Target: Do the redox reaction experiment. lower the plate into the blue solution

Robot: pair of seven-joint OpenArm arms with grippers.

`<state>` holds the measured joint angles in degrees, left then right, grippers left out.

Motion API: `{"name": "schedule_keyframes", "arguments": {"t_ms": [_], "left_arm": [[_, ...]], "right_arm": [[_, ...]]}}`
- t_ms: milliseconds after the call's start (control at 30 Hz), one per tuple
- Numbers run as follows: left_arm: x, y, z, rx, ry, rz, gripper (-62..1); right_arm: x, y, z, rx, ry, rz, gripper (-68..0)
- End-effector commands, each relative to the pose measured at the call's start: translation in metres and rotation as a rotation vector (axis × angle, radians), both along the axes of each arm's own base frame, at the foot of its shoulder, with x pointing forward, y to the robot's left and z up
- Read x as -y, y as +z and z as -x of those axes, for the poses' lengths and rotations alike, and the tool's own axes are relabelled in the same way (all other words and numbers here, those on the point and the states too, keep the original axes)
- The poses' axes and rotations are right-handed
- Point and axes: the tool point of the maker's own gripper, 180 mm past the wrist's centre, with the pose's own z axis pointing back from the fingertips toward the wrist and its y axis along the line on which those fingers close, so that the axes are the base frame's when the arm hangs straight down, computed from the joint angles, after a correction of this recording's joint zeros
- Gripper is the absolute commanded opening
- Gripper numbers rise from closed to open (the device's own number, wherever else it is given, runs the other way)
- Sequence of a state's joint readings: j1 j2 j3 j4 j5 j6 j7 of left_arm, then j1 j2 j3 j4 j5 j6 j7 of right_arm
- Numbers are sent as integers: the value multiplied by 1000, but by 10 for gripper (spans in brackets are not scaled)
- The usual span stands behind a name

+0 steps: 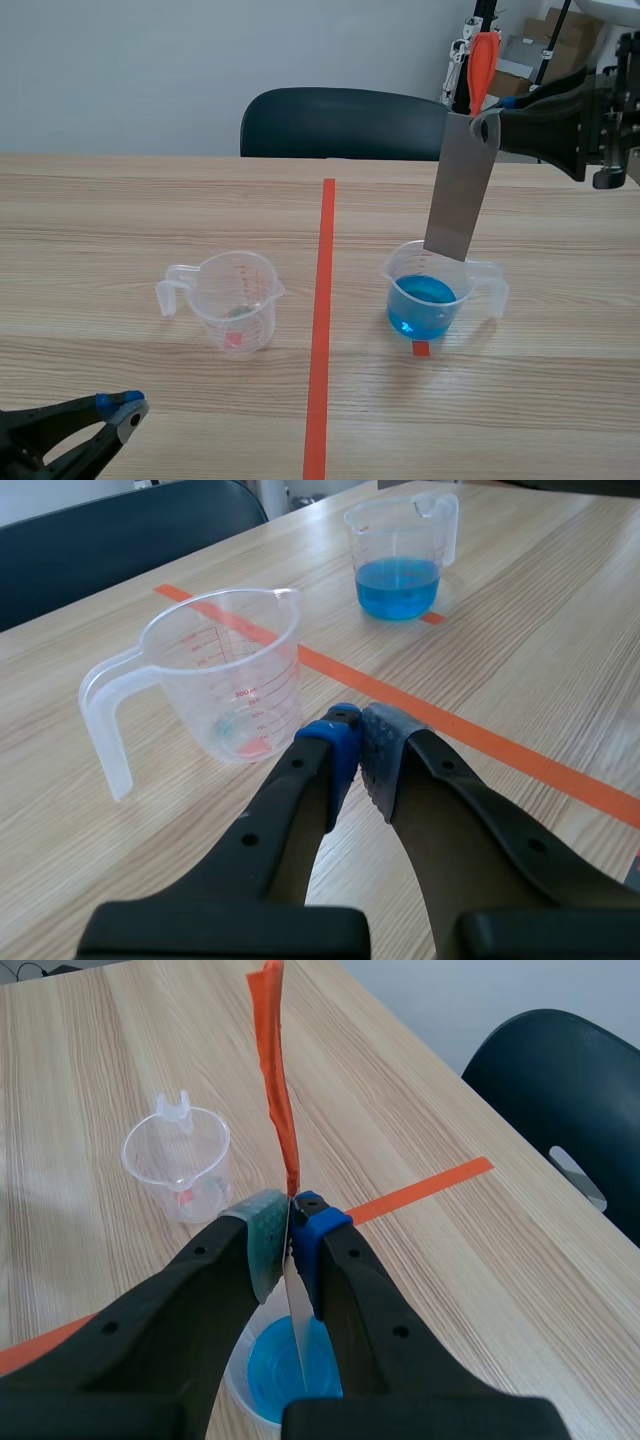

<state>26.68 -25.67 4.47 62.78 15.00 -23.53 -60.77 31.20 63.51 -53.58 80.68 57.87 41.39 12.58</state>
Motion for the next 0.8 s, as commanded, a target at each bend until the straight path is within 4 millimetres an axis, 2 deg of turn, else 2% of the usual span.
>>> {"name": "schedule_keyframes", "arguments": {"t_ms": [0,200,367,767], "left_arm": [[2,8,-1,35,23,54,-573],[1,2,9,70,109,115,-573],[12,-3,22,113,125,126,-573],[19,9,37,232,170,199,-573]], "right_arm": [[1,10,-6,24,-9,-24,-669],[1,0,-11,8,-18,-21,-669],[-4,-13,-8,-7,-9,-9,-669],[-16,-36,1,-20,19,-11,-669]]}}
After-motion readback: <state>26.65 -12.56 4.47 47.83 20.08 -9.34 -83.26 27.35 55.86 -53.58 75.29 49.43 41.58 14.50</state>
